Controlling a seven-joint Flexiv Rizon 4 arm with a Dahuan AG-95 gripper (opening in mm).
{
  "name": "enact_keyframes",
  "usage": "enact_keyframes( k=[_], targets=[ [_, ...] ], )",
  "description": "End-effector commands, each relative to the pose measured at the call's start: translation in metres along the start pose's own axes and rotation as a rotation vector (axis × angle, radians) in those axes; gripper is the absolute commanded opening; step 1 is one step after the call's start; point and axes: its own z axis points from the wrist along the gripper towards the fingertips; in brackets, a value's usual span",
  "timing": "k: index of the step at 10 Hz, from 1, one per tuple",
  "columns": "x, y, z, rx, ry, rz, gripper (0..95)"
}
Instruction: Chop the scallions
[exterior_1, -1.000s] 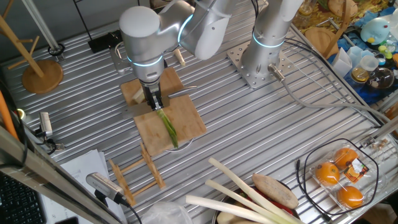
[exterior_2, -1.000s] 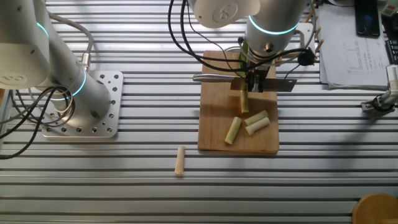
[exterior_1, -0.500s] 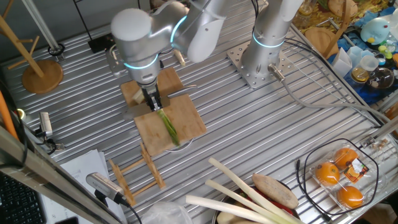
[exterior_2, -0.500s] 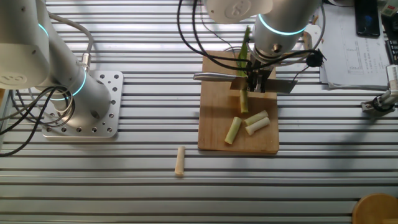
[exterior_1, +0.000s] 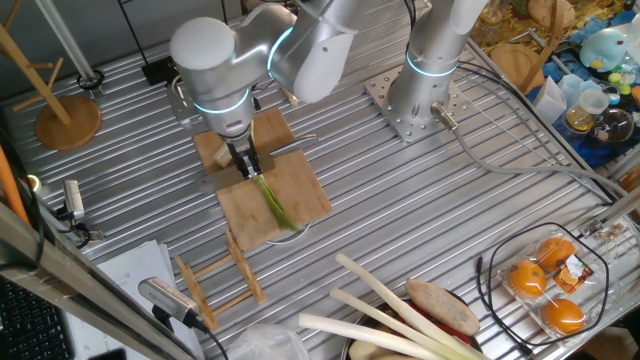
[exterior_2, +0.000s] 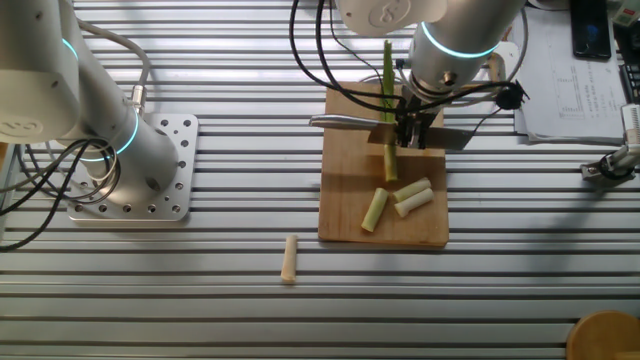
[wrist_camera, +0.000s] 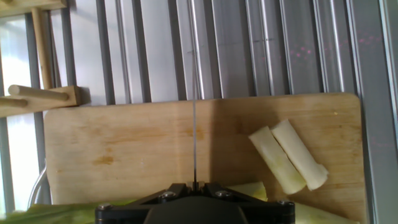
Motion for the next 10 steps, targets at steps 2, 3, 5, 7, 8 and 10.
enact_keyframes(
  k=[2, 3, 5, 7, 8, 10],
  targets=[
    [0.005, -0.002, -0.004, 0.001, -0.025, -0.013, 0.0],
    [0.005, -0.001, -0.007, 0.004, -0.026, -0.015, 0.0],
    [0.007, -0.003, -0.005, 0.0, -0.039, -0.018, 0.0],
    [0.008, -0.004, -0.005, -0.001, -0.033, -0.017, 0.0],
    [0.009, -0.003, -0.01, -0.003, -0.021, -0.013, 0.0],
    [0.011, -0.004, -0.017, -0.001, -0.026, -0.018, 0.0]
  ],
)
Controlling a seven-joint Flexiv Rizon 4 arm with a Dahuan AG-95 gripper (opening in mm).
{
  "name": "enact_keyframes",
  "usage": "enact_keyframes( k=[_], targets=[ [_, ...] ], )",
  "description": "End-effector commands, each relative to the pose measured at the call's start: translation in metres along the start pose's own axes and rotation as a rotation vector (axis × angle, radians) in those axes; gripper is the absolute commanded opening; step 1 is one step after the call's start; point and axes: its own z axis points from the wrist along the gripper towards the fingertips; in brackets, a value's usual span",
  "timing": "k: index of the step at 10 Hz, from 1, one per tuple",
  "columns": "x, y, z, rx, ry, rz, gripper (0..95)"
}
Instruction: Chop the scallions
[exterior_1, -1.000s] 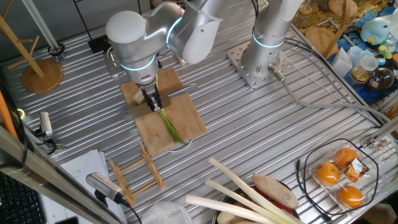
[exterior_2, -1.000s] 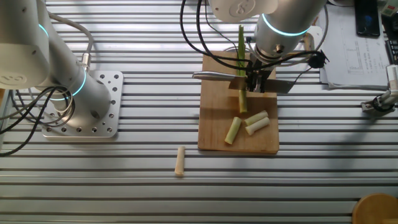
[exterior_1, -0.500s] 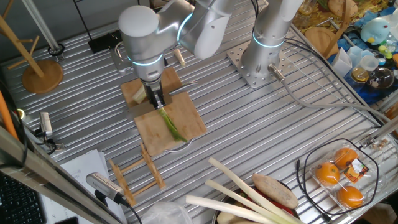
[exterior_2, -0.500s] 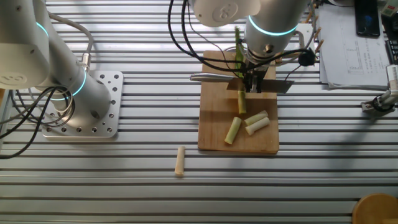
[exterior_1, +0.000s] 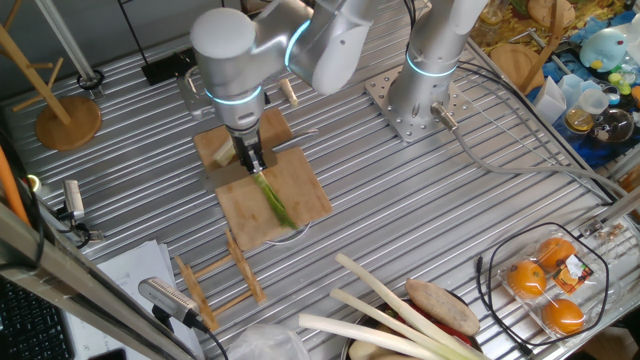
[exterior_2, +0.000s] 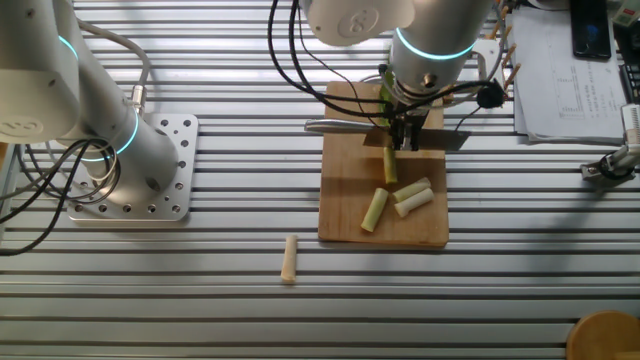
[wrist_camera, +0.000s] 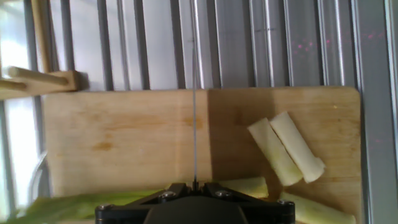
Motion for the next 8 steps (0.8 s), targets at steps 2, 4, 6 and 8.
enact_keyframes(
  k=[2, 4, 6, 8],
  targets=[
    [0.005, -0.003, -0.002, 0.004, -0.022, -0.018, 0.0],
    [0.012, -0.007, -0.004, -0.006, -0.071, -0.043, 0.0],
    [0.013, -0.007, -0.002, -0.012, -0.096, -0.053, 0.0],
    [0.014, -0.004, 0.001, -0.02, -0.145, -0.063, 0.0]
  ],
)
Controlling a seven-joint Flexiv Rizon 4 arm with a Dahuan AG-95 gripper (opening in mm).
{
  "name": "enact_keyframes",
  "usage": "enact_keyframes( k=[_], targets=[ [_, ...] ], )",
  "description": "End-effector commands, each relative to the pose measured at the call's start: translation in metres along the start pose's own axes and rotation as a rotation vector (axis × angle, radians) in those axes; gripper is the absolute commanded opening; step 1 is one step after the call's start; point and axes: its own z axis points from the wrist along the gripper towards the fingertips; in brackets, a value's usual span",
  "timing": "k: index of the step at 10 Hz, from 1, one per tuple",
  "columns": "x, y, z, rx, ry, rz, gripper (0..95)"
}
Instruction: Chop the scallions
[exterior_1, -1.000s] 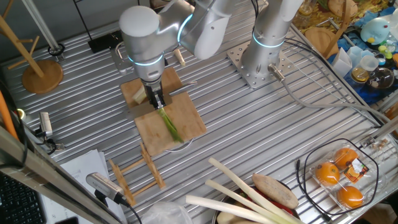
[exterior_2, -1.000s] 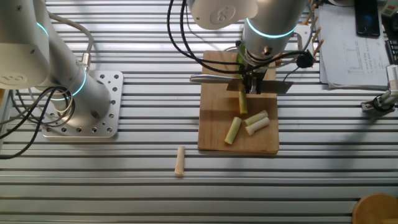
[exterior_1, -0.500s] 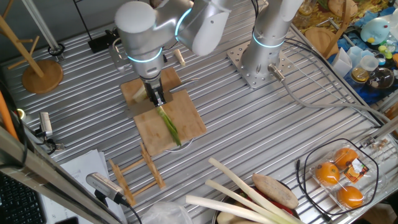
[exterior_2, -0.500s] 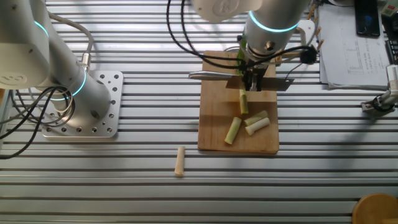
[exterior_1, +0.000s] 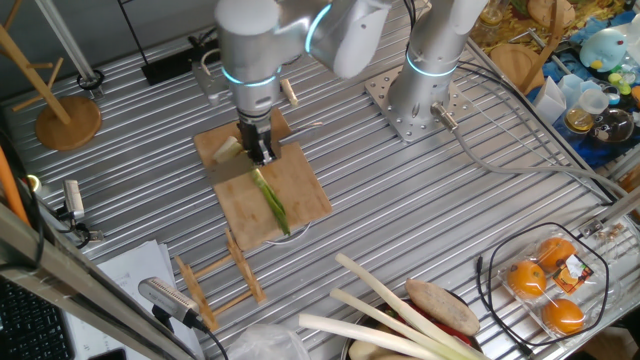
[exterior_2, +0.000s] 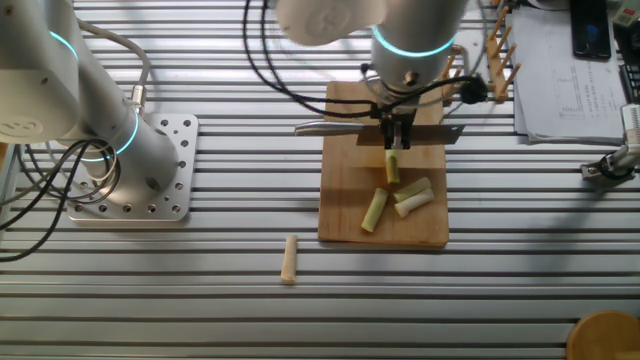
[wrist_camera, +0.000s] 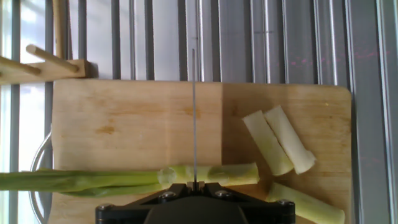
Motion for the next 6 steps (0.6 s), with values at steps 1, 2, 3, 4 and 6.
enact_keyframes(
  k=[1, 2, 3, 4, 6],
  targets=[
    [0.0, 0.001, 0.001, -0.005, -0.023, -0.01, 0.0],
    [0.001, 0.001, 0.003, -0.004, -0.022, -0.013, 0.0],
    [0.003, 0.0, 0.005, -0.004, -0.029, -0.022, 0.0],
    [0.003, -0.001, 0.008, -0.005, -0.027, -0.025, 0.0],
    [0.003, -0.003, 0.015, -0.016, -0.018, -0.027, 0.0]
  ],
)
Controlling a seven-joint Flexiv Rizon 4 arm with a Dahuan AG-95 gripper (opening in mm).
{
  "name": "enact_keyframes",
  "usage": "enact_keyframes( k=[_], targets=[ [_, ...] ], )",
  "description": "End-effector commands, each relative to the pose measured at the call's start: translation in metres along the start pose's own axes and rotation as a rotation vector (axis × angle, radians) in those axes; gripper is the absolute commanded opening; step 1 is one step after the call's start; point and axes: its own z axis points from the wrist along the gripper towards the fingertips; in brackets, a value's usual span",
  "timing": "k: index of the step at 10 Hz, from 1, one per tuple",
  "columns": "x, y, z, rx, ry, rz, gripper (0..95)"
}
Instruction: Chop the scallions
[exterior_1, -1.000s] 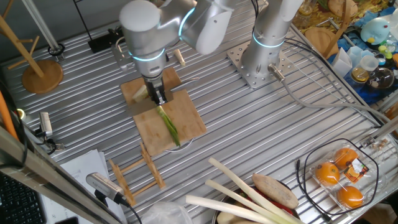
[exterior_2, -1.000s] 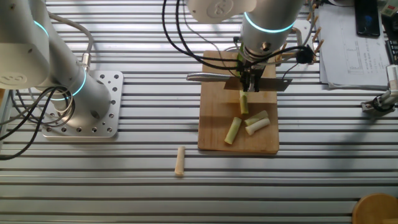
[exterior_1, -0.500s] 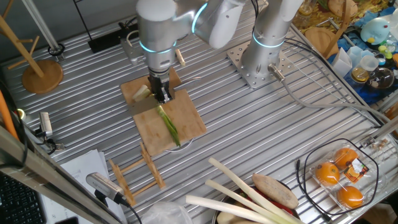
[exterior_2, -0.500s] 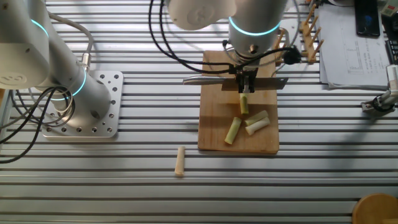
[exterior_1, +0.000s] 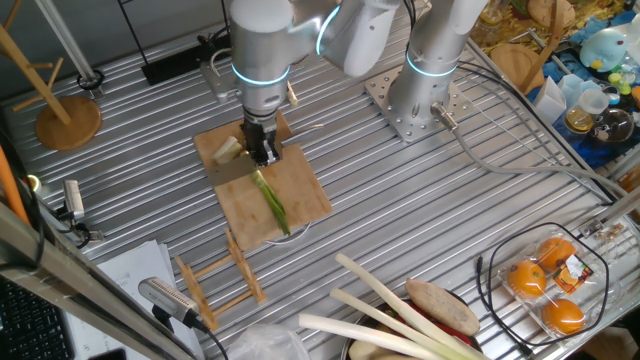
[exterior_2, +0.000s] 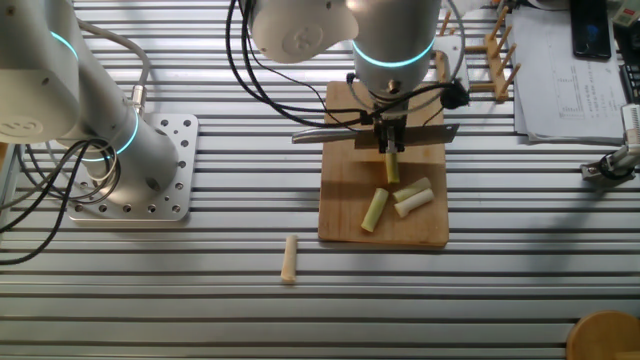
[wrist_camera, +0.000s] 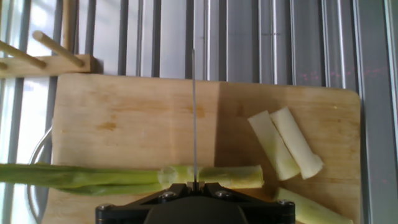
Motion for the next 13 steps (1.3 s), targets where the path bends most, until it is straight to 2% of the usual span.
enact_keyframes(
  k=[1, 3, 4, 6, 8, 9, 10, 12, 13],
  targets=[
    [-0.001, 0.001, 0.003, -0.013, 0.015, 0.003, 0.0],
    [-0.005, 0.002, 0.0, -0.005, 0.035, 0.004, 0.0],
    [-0.007, 0.002, 0.003, -0.006, 0.044, 0.006, 0.0],
    [-0.007, 0.001, 0.017, -0.005, 0.039, -0.001, 0.0],
    [-0.009, -0.001, 0.01, -0.006, 0.077, -0.008, 0.0],
    [-0.01, -0.002, 0.006, -0.01, 0.08, -0.007, 0.0],
    [-0.01, -0.003, 0.01, -0.008, 0.079, -0.004, 0.0],
    [-0.006, -0.008, 0.031, -0.006, 0.077, -0.006, 0.0],
    [-0.008, -0.008, 0.032, -0.012, 0.093, 0.0, 0.0]
  ],
)
